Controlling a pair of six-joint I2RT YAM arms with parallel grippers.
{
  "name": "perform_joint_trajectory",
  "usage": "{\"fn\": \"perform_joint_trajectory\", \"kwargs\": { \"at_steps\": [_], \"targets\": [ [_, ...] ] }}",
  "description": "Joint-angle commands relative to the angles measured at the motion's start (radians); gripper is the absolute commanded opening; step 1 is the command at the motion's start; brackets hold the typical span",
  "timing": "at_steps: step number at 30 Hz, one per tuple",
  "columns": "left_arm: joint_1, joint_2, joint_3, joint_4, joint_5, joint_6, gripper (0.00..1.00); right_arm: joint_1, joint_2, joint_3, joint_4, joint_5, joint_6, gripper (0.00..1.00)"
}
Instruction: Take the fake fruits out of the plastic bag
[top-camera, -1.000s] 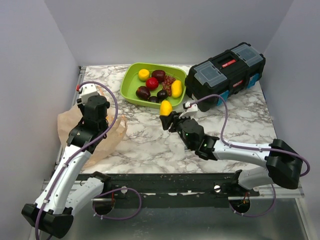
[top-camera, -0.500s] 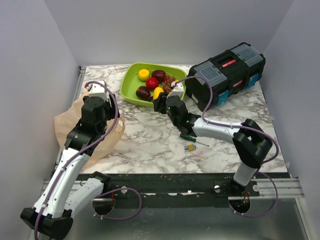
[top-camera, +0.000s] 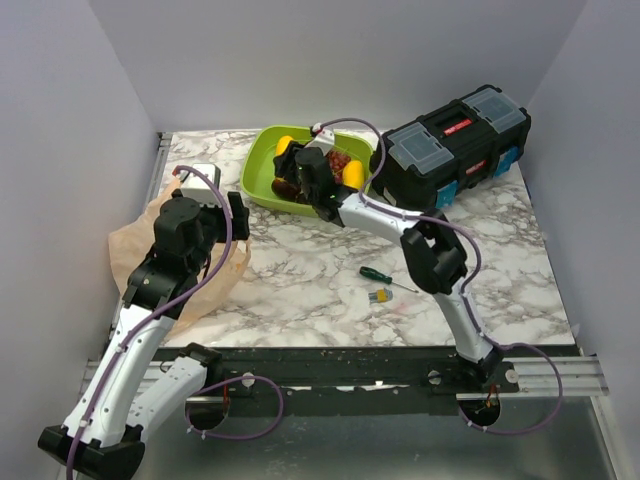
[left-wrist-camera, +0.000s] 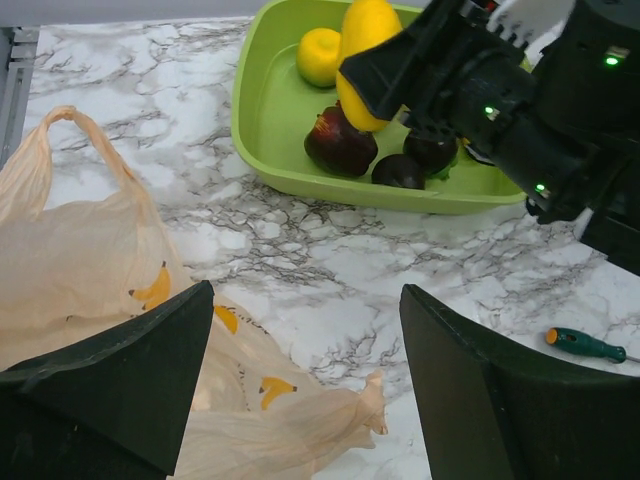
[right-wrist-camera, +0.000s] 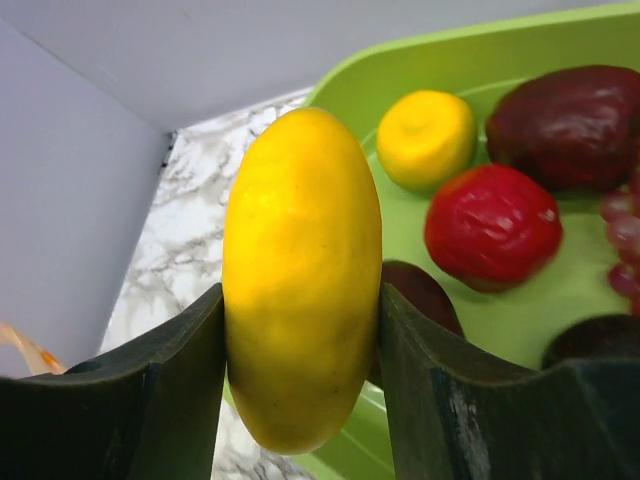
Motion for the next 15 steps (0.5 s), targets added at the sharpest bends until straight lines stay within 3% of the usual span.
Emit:
{"fn": "perform_joint_trajectory", "kwargs": {
  "at_steps": [1,6,15],
  "targets": [
    [0.006,-0.021,0.000,0.028,0.056,0.010,0.75,0.000,0.142,0.208,-0.059,-0.023,0.052,0.25],
    [0.006,-0.027,0.002,0.028,0.065,0.010,0.75,0.000,0.286,0.385,-0.080,-0.003,0.090,0.37],
    [0.006,-0.026,0.005,0.025,0.066,0.009,0.75,0.002,0.441,0.591,-0.111,0.006,0.113,0.45]
  ]
}}
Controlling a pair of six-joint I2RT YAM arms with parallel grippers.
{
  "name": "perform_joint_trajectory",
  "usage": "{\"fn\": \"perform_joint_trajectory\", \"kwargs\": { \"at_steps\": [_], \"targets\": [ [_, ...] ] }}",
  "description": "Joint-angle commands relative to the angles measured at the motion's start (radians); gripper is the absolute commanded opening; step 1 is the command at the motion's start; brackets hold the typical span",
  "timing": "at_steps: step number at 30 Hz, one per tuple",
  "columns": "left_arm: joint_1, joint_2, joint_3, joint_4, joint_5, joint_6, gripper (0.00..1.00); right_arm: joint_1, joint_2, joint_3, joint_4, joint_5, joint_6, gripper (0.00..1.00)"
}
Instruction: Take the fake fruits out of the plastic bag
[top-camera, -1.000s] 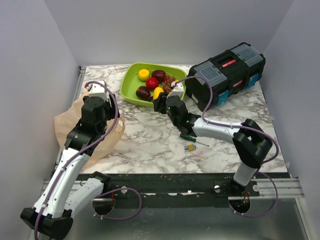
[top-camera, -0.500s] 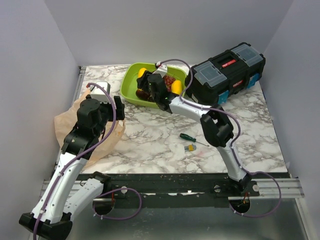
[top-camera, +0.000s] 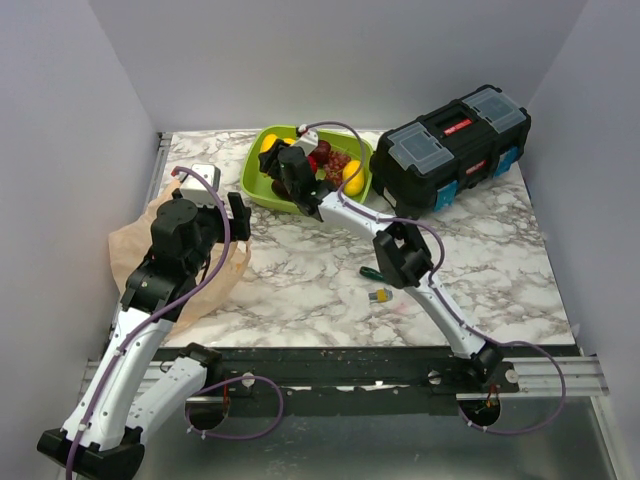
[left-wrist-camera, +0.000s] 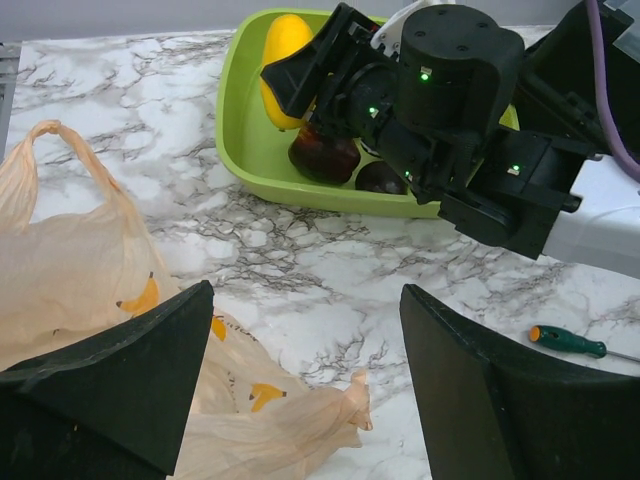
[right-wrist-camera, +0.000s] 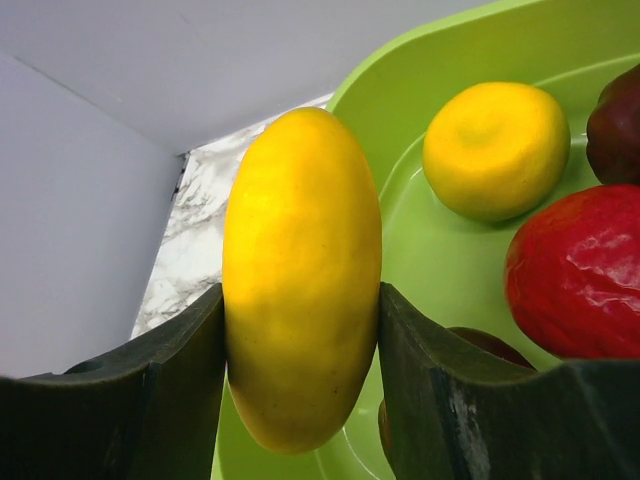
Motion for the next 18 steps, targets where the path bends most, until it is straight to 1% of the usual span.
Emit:
{"fn": "perform_joint_trajectory", "kwargs": {
  "at_steps": [1,4,14,18],
  "targets": [
    [0.006,-0.010,0.005,0.012,0.029,0.007,0.75,0.001,0.057,0.073,-0.025,0.017,0.029,0.46],
    [0.006,-0.012,0.005,0.012,0.034,0.007,0.75,0.002,0.074,0.087,-0.027,0.014,0.030,0.51],
    [0.006,-0.016,0.004,0.014,0.040,0.010,0.77,0.013,0.096,0.110,-0.038,0.007,-0.006,0.74],
    [0.006,-0.018,0.000,0.016,0.044,0.010,0.77,0.017,0.083,0.109,-0.052,0.005,-0.017,0.76]
  ]
}}
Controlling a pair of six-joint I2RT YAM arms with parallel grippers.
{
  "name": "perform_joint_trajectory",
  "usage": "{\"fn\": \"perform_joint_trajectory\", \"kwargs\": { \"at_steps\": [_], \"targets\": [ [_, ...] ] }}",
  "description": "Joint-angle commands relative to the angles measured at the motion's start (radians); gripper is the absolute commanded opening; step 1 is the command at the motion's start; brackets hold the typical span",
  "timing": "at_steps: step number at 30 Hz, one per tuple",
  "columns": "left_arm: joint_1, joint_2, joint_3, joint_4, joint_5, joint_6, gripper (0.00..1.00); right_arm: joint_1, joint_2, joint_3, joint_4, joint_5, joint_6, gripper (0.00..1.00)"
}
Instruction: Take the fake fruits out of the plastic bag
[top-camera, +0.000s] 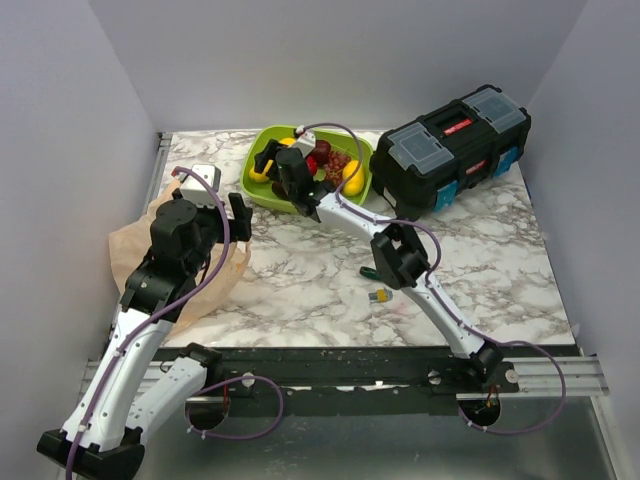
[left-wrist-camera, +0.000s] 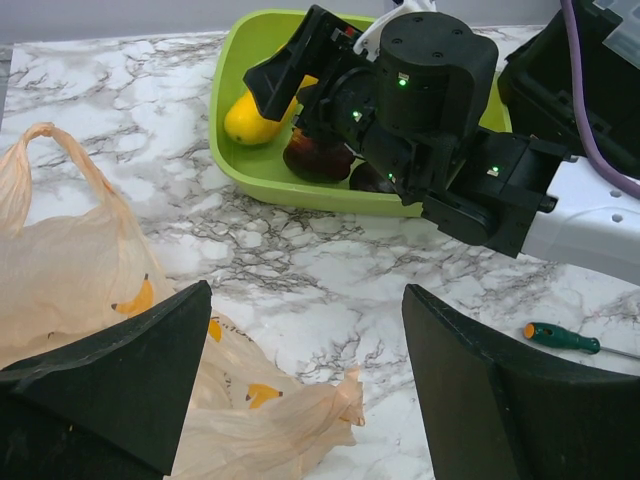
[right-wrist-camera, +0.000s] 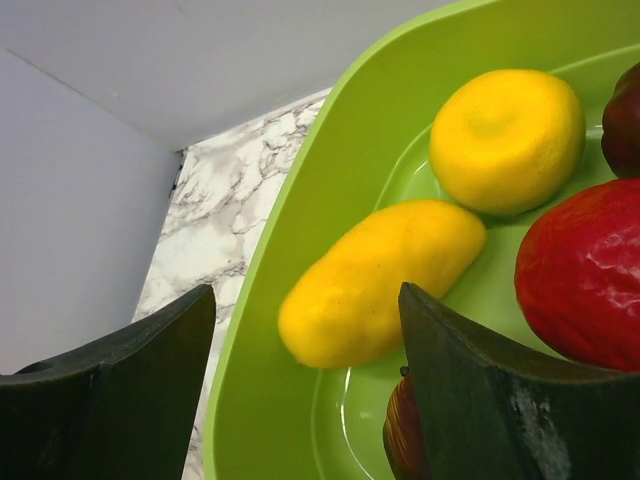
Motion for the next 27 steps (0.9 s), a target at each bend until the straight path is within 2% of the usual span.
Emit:
{"fn": "perform_joint_trajectory", "kwargs": {
  "at_steps": [1,6,11,18,27],
  "targets": [
    [0.006,-0.016,0.000,0.016,0.029,0.010,0.77,0.015,0.013,0.026,-0.031,0.007,-0.034,0.77],
    [0.006,-0.012,-0.001,0.020,0.045,0.011,0.77,0.023,-0.073,-0.048,-0.036,0.006,-0.081,0.78],
    [0.006,-0.008,-0.006,0.023,0.048,0.014,0.77,0.022,-0.236,-0.227,-0.047,-0.003,-0.138,0.80],
    [0.005,-0.008,-0.019,0.045,0.079,0.022,0.77,0.023,-0.571,-0.661,-0.032,0.004,-0.179,0.84],
    [0.005,-0.016,-0.026,0.073,0.113,0.036,0.78,0.022,-1.074,-1.211,-0.051,0.145,-0.230,0.90]
  ]
}}
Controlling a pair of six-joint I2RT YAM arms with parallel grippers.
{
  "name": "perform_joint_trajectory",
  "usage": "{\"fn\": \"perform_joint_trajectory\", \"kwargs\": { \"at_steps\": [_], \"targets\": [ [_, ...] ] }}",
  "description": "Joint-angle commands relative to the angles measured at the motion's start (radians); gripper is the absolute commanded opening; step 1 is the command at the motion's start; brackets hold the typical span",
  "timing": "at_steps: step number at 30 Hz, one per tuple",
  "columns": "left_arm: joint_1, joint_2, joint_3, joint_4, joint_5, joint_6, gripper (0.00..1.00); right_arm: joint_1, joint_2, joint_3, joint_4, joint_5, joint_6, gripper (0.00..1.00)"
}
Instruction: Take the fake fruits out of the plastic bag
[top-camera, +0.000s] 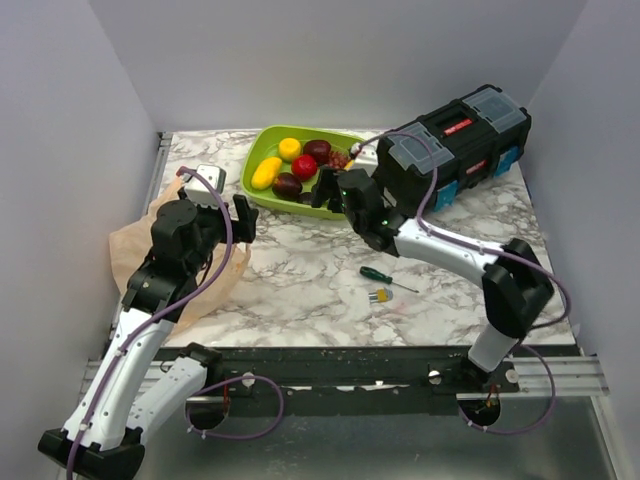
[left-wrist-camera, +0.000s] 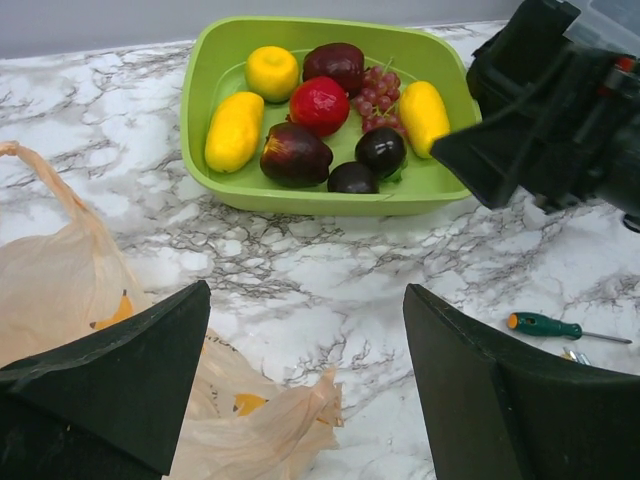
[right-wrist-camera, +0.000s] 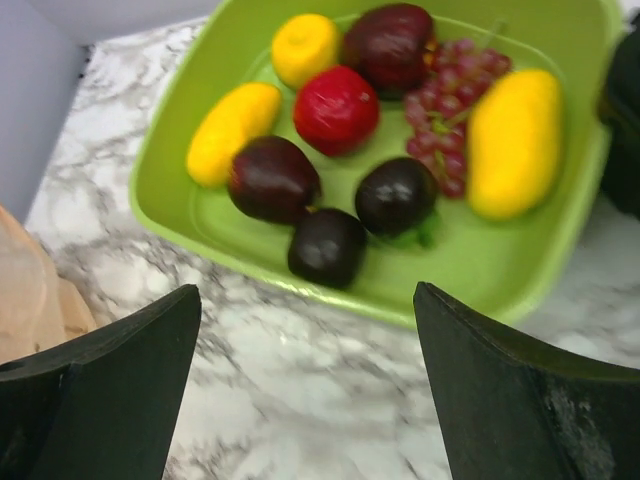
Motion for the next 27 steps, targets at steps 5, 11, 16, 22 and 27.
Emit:
{"fn": "perform_joint_trajectory", "kwargs": {
  "at_steps": [5,11,16,22,27],
  "targets": [
    [0.005,-0.038,-0.017,0.077,0.089,-0.007,0.79,0.004,-0.439,-0.356,-0.112,0.112,-0.048,0.94],
    [0.004,-0.065,0.081,0.023,0.100,-0.042,0.80,0.004,-0.726,-0.499,-0.247,0.194,-0.043,0.97],
    [0.005,-0.169,0.100,0.011,0.058,-0.086,0.84,0.005,-0.959,-0.542,-0.342,0.289,-0.055,1.00],
    [0.004,-0.289,0.069,0.053,0.025,-0.159,0.88,0.004,-1.182,-0.515,-0.420,0.300,-0.074,1.00],
    [0.004,-0.333,0.079,0.065,0.015,-0.175,0.88,0.004,-1.290,-0.448,-0.477,0.340,-0.098,1.00]
  ]
}}
